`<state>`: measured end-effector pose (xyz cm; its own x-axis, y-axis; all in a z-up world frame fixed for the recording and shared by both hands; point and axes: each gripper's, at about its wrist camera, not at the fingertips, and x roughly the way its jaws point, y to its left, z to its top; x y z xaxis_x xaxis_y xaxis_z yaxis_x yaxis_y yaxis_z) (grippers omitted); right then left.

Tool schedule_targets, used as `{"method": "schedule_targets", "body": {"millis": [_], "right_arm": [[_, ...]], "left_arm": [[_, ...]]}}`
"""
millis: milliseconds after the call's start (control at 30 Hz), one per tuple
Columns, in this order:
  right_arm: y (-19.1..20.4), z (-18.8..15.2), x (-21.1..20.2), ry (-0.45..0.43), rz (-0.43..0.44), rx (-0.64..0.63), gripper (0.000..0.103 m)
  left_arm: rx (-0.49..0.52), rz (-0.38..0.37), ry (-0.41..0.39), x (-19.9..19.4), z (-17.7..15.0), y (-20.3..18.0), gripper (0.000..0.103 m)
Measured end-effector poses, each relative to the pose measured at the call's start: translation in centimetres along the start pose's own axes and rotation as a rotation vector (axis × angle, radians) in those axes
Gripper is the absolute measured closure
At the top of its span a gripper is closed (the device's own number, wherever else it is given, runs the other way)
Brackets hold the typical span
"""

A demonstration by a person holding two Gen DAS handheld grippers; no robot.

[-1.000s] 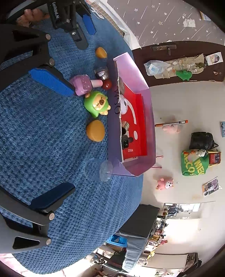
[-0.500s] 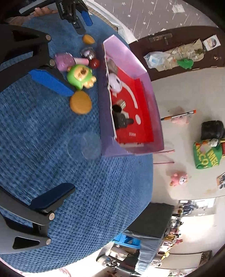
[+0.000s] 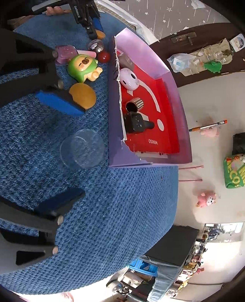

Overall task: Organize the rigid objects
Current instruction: 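Grasp the orange round puff with the left tool while the right tool grasps the clear cup, then carry the orange puff into the box with the left tool while the right tool carries the cup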

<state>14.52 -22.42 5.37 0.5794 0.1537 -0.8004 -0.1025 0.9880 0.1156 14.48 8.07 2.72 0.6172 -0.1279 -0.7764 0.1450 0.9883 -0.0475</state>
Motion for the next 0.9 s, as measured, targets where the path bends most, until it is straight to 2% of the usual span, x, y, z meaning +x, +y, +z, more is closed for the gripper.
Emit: {"method": "schedule_targets", "body": {"millis": [33, 67, 100, 133, 233, 500, 900], "right_arm": [[0.1, 0.0, 0.3, 0.009, 0.011, -0.005, 0.038], [0.1, 0.0, 0.4, 0.015, 0.022, -0.006, 0.051], [0.2, -0.1, 0.5, 0.012, 0.014, -0.017, 0.059], [0.4, -0.1, 0.4, 0.006, 0.005, -0.031, 0.060], [0.4, -0.2, -0.1, -0.006, 0.046, -0.028, 0.060], [1.0, 0.3, -2.3, -0.057, 0.063, -0.052, 0.060], [1.9, 0.0, -3.0, -0.060, 0.093, -0.074, 0.060]], "left_arm": [[0.000, -0.010, -0.002, -0.1, 0.0, 0.1, 0.067], [-0.002, -0.021, -0.003, -0.2, 0.0, 0.1, 0.067], [-0.005, -0.029, -0.007, -0.3, 0.0, 0.1, 0.067], [-0.002, -0.033, -0.008, -0.4, 0.0, 0.0, 0.067], [0.017, -0.039, -0.020, -1.0, 0.0, -0.6, 0.067], [0.059, -0.071, -0.082, -3.5, 0.7, -2.2, 0.067], [0.070, -0.079, -0.087, -4.1, 0.4, -2.7, 0.067]]}}
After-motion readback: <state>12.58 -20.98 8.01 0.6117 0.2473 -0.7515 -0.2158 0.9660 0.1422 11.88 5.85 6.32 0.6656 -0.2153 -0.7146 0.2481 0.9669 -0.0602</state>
